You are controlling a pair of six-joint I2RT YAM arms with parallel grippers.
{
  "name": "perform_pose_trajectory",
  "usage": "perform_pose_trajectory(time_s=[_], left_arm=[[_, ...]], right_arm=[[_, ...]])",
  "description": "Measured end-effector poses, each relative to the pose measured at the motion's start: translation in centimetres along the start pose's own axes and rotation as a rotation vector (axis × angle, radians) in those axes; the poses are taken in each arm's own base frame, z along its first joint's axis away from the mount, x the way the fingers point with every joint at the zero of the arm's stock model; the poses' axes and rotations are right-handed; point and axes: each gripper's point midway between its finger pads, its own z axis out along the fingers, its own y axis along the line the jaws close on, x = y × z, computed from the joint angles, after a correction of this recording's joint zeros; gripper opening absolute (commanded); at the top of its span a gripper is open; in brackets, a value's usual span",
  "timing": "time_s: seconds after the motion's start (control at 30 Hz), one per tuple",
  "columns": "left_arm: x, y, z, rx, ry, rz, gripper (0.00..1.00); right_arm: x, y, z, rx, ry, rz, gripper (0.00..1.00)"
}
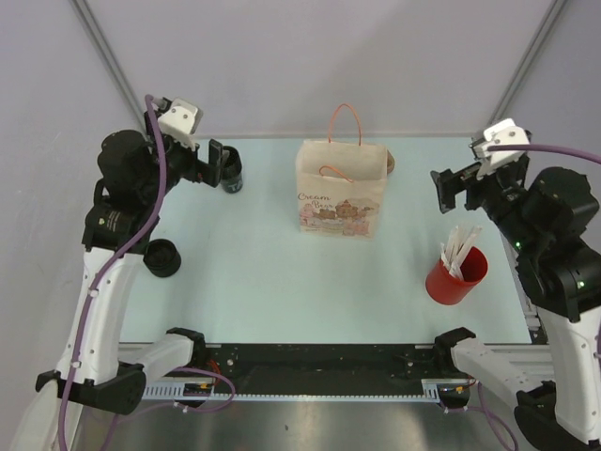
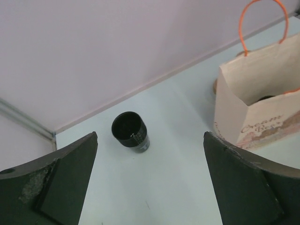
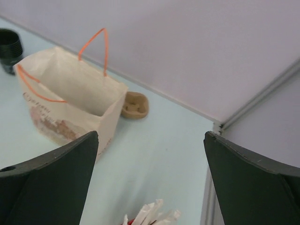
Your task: Pack the takeout coffee
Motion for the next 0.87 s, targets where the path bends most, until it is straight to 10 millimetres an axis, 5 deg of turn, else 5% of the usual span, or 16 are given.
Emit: perform_pose_trajectory(time_s=[0.23, 0.37, 0.87], left_arm=[[-0.3, 2.9, -1.9, -0.168, -0.005, -0.003, 0.99], [-0.8, 3.8, -3.3, -0.209, -0.018, -0.002, 0.99], [-3.2, 5.9, -7.2, -0.318, -0.067, -0.004, 0.99]], right_arm=[[-2.7, -5.2, -4.6, 0.281, -0.079, 0.068, 1.00], [-4.5, -6.4, -6.7, 0.340, -0.147, 0.110, 1.00], [-3.0, -6.2, -5.5, 0.341, -0.109, 0.130, 1.00]])
